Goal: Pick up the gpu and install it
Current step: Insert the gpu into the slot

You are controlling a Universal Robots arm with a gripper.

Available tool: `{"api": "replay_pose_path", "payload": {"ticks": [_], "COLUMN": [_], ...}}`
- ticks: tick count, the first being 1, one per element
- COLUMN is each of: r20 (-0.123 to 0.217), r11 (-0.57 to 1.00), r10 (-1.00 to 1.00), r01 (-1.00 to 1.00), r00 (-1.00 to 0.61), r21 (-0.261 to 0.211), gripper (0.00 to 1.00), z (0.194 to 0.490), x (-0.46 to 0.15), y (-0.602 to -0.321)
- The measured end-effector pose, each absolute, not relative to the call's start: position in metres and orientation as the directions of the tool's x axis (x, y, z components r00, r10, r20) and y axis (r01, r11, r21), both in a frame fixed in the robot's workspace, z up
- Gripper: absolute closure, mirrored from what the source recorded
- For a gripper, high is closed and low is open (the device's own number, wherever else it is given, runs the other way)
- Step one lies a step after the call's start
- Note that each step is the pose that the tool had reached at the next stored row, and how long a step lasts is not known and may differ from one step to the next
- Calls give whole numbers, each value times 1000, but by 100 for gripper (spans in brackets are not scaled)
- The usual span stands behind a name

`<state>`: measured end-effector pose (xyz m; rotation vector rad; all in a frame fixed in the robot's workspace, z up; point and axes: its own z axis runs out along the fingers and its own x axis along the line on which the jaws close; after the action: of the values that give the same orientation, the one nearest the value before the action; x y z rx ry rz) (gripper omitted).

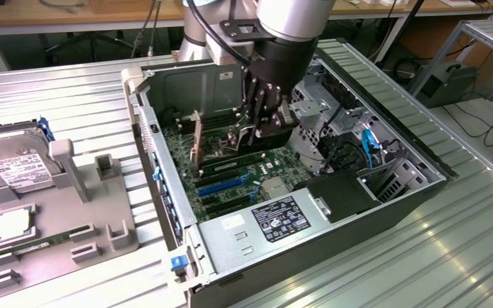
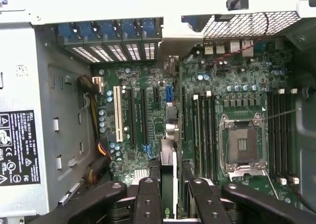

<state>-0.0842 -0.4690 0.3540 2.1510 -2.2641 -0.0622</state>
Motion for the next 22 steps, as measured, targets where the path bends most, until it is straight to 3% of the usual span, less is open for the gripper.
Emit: {"api": "replay_pose_path", "payload": {"ticks": [22], "r20": [-15], "r11": [-6], "r10": [-1000], "r01": [-1000], "r00": [6], "r21": [23], "gripper": [74], "z": [313], "x": [-106], "y": [-461]}}
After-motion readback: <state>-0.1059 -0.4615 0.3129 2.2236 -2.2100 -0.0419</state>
